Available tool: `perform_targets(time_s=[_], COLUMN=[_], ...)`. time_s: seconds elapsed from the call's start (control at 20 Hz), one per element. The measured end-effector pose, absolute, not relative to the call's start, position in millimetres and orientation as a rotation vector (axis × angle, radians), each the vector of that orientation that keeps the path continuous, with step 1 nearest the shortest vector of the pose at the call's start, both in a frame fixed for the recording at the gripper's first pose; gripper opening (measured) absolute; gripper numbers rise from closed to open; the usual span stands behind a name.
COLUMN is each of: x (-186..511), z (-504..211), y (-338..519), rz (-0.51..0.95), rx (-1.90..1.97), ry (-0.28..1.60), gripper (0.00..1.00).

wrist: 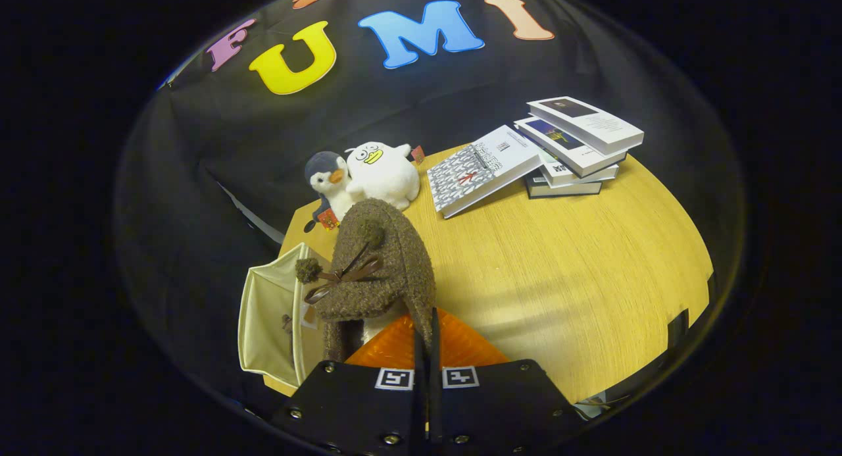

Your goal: Open the storage box then place both shoes into the box .Put the left shoe in first, then the right shoe, with the right side of both shoes facing outward in a uniform manner.

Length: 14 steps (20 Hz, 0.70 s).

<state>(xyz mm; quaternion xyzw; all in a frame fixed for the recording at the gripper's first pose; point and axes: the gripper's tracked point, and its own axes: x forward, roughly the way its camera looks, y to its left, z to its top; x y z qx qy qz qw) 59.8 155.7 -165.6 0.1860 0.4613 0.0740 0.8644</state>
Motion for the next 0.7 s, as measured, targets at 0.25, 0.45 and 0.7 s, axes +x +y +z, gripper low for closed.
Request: perform_targets(time_s=[0.25,0.45,0.7], x=[66,70,72], z=[-147,-142,-148], y=[219,272,324], rz=[0.211,0.257,0.296], rx=[0.426,0.453,0.468], ry=[0.950,0.949,0.958], gripper=[0.02,0.02,0.02])
